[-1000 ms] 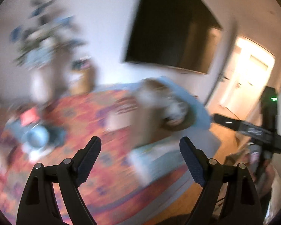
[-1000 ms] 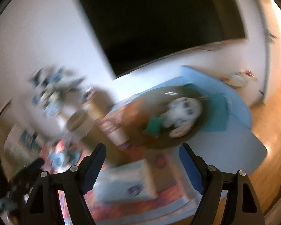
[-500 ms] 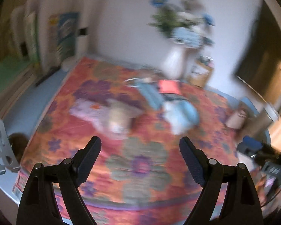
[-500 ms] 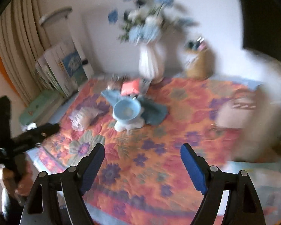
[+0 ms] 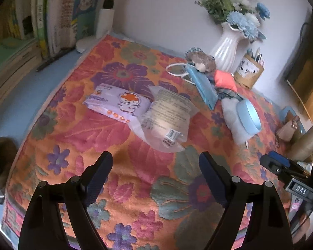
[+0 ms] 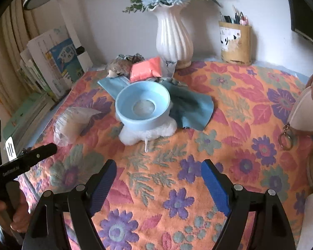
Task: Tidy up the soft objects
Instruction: 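Move both tools back over the bed toward the remaining items, then grasp the clear printed bag with the left tool while the right tool grasps the light blue bowl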
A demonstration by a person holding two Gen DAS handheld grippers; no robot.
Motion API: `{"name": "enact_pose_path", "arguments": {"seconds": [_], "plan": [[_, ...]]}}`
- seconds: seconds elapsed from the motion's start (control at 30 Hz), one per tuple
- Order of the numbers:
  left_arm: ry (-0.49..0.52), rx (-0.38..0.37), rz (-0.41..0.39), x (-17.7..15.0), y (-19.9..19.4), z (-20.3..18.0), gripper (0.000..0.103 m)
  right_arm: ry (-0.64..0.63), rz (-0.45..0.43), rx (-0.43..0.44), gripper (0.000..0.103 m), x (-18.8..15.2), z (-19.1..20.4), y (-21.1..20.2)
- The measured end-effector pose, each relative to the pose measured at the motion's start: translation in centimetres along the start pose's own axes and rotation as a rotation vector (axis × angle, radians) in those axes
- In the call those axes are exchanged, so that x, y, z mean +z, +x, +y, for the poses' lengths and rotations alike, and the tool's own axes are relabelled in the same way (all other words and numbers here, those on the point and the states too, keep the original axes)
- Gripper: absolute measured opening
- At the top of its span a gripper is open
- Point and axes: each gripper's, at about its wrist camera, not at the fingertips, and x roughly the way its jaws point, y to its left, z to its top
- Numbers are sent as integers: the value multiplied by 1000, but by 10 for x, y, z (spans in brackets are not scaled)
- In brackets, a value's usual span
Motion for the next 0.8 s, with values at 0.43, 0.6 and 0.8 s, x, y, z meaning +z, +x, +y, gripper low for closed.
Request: {"name": "enact_pose_path", "arguments": {"seconds": [0.43,0.6,0.8], "plan": [[121,23,-30,40,32,-26,83,14,38,-8,86,55,10,31],[147,50,-28,35,38,-31,80,60,28,12,86,57,8,47],[189,81,-19,31,41,-39,35,10,-24,-6,64,57,18,42]]}}
